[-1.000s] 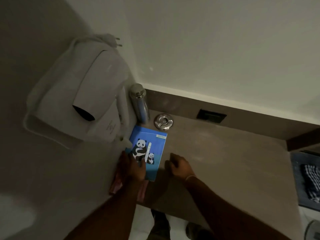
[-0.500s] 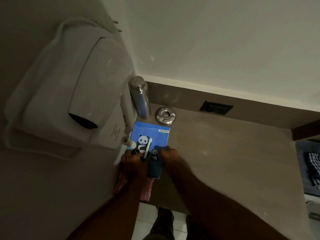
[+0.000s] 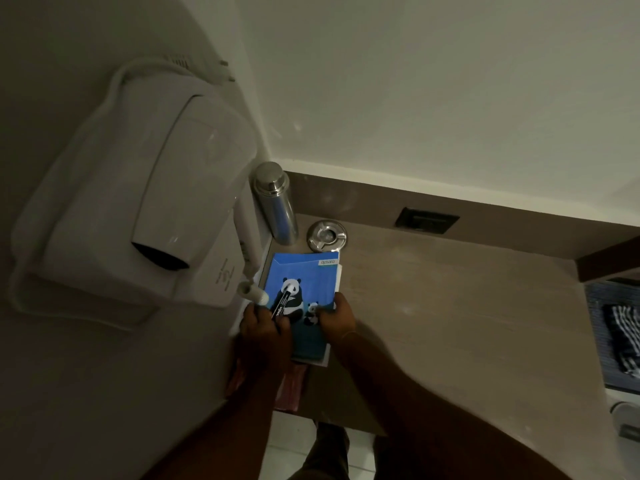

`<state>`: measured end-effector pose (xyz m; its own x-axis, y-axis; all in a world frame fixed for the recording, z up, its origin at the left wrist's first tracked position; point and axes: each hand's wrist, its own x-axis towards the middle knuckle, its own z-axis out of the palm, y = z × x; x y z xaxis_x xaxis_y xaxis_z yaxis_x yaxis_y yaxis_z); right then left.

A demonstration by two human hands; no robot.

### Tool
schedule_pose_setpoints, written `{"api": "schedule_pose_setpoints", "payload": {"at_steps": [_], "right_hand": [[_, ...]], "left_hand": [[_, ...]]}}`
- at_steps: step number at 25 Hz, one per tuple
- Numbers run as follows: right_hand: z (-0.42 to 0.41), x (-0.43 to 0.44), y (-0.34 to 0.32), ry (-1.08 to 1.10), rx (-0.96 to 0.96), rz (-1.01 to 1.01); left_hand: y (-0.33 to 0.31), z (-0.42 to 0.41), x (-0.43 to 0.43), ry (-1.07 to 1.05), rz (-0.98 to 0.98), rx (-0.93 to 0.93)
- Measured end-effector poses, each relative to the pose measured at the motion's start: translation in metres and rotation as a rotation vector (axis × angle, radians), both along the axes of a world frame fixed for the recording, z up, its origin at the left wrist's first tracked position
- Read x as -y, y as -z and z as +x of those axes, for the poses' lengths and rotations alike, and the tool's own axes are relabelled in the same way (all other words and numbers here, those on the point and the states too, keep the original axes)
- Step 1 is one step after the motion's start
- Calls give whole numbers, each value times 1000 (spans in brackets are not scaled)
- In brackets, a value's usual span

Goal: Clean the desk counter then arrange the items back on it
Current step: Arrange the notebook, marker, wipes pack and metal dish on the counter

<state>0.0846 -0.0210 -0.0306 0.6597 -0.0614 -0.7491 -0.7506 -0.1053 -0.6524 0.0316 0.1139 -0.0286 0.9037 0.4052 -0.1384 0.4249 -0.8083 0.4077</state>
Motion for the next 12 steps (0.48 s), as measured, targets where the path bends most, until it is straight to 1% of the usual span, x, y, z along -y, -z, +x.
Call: {"api": "schedule_pose_setpoints", "payload": {"at_steps": [2, 4, 5, 7, 9, 11, 12], "right_hand": [[-4, 19, -5, 34, 20, 59], [-10, 40, -12, 52, 57, 97], [-15, 53, -14, 50, 79, 85], [-25, 79, -18, 55, 115, 33], [-33, 103, -21, 106, 126, 11], [-36, 130, -27, 168, 139, 4], [-34, 141, -30, 192, 151, -2]], "left_hand": [[-1, 5, 4, -48, -73, -66], [-1, 15, 11, -127, -223, -116], [-1, 20, 17, -155, -292, -134], [0, 27, 33, -154, -345, -128], [2, 31, 53, -114, -385, -136], [3, 37, 84, -87, -474, -143], [3, 42, 99, -105, -540, -145]]}}
